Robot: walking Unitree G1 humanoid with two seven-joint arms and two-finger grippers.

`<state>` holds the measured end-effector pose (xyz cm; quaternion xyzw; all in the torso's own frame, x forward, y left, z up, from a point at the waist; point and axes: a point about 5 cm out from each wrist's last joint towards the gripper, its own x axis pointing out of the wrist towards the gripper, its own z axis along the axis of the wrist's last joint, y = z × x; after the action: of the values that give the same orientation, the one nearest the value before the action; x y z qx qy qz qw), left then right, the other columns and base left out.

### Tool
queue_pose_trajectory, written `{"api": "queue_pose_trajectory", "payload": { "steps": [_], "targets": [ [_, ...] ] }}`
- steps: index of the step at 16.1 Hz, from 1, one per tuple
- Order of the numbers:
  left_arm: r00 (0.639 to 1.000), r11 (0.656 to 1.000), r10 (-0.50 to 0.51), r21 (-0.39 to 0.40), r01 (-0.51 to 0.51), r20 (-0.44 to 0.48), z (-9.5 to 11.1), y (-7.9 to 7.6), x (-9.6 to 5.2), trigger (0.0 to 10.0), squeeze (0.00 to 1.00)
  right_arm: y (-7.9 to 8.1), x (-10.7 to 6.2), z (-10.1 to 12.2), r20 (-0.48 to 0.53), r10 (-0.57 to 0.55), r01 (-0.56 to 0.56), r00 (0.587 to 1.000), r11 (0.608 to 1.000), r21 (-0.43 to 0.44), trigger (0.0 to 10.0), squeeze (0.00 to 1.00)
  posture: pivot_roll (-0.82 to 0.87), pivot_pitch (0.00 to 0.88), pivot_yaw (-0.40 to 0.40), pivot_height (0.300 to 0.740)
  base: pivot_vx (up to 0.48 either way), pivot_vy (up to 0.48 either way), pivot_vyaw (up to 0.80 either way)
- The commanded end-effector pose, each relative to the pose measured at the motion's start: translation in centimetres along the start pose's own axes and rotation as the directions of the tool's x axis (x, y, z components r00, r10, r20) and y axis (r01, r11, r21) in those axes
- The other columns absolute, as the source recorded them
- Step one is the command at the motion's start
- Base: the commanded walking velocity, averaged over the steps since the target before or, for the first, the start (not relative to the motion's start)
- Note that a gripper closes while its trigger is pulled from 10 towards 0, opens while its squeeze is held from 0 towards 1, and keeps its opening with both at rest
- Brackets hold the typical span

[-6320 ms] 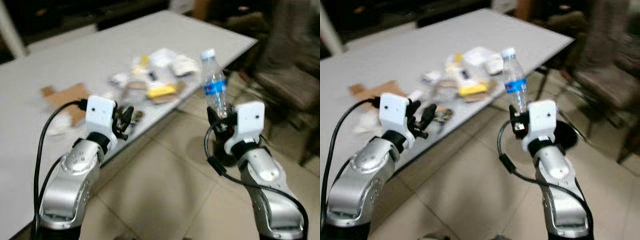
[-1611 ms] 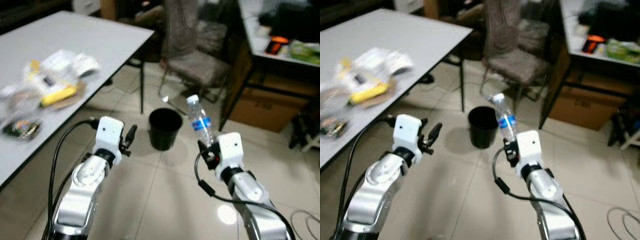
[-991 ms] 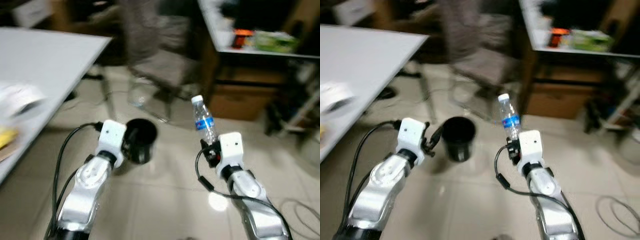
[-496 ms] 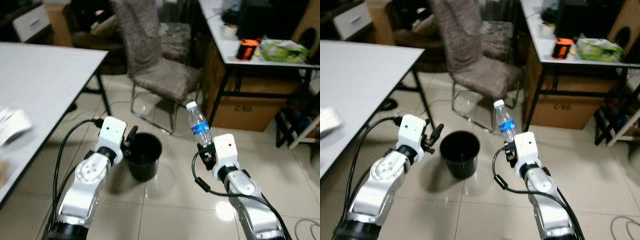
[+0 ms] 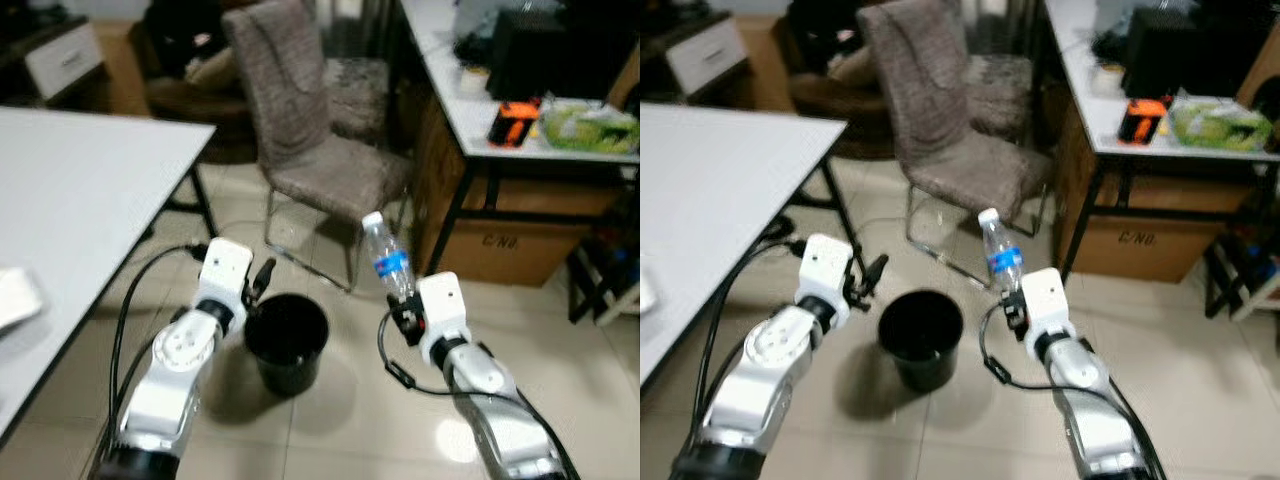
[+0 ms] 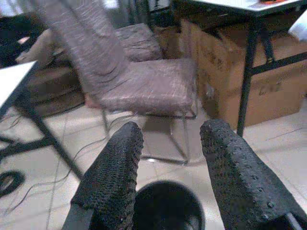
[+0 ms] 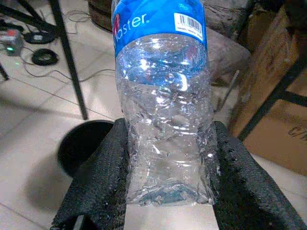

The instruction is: Picking trash to rubbish bin

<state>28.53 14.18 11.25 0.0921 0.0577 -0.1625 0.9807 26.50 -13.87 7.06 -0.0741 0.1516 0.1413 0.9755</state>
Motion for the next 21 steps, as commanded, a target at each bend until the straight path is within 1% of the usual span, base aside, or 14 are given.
{"api": "queue_pose_trajectory", "payload": {
  "steps": [1,2,3,4,8,9,12,14,18,19,21],
  "targets": [
    [1.0,1.0,-0.017,-0.001,0.017,0.011,0.2,-0.6,0.3,10.0,0.0,-0.2,0.0,-0.2,-0.01,0.014,-0.014,1.0,1.0,-0.013,10.0,0.0,-0.02,0.011,0.01,0.74,0.458,0.0,0.8],
    [1.0,1.0,-0.018,0.002,0.018,0.013,0.2,-0.5,0.3,10.0,0.0,0.1,0.1,-0.3,-0.015,0.03,-0.03,0.999,0.999,-0.024,10.0,0.0,-0.02,0.008,0.005,0.74,0.454,0.0,0.8],
    [1.0,1.0,-0.017,0.003,0.017,0.016,0.3,-0.4,0.3,10.0,0.0,0.2,0.0,-0.5,-0.024,0.038,-0.038,0.999,0.999,-0.016,10.0,0.0,-0.02,0.006,0.003,0.74,0.461,0.0,0.5],
    [1.0,1.0,-0.015,0.004,0.015,0.017,0.3,-0.3,0.3,10.0,0.0,0.2,0.0,-0.7,-0.03,0.036,-0.036,0.999,0.999,-0.008,10.0,0.0,-0.02,0.004,0.002,0.74,0.461,0.0,0.0],
    [1.0,1.0,-0.01,0.01,0.01,0.019,0.1,-0.2,0.2,10.0,0.0,-0.1,0.0,-1.1,-0.049,0.047,-0.049,0.998,0.998,-0.028,10.0,0.0,-0.02,0.0,0.006,0.74,0.45,0.0,0.0],
    [1.0,1.0,-0.006,0.007,0.006,0.031,0.2,-0.2,0.2,10.0,0.0,-0.3,0.1,-1.1,-0.053,0.046,-0.047,0.998,0.998,-0.033,10.0,0.0,-0.02,0.0,0.005,0.74,0.0,0.0,0.0],
    [1.0,0.999,-0.007,0.046,0.006,0.009,0.0,0.0,0.5,10.0,0.0,-0.8,0.4,-1.1,-0.065,0.041,-0.045,0.997,0.997,-0.058,10.0,0.0,-0.02,0.0,0.003,0.74,0.0,0.0,0.0],
    [1.0,0.999,-0.007,0.048,0.007,0.008,0.1,0.1,0.5,10.0,0.0,-1.0,0.5,-1.0,-0.064,0.042,-0.046,0.997,0.996,-0.07,10.0,0.0,-0.02,0.0,0.006,0.74,0.0,0.0,0.0],
    [1.0,0.999,0.014,0.047,-0.014,-0.001,0.1,0.6,0.8,10.0,0.0,-1.3,0.6,-0.8,-0.053,0.027,-0.03,0.998,0.997,-0.068,10.0,0.0,-0.03,0.003,0.015,0.74,0.0,0.0,0.0],
    [1.0,0.998,0.009,0.06,-0.009,-0.007,0.0,0.6,0.9,10.0,0.0,-1.3,0.7,-0.8,-0.057,0.025,-0.029,0.998,0.997,-0.068,10.0,0.0,-0.03,0.001,0.013,0.74,0.0,0.0,0.0],
    [1.0,0.997,-0.022,0.076,0.023,-0.015,0.0,0.7,1.2,10.0,0.0,-1.1,1.7,-1.4,-0.096,0.035,-0.042,0.995,0.997,-0.071,10.0,0.0,-0.02,0.012,0.005,0.74,0.0,0.0,0.0]
  ]
}}
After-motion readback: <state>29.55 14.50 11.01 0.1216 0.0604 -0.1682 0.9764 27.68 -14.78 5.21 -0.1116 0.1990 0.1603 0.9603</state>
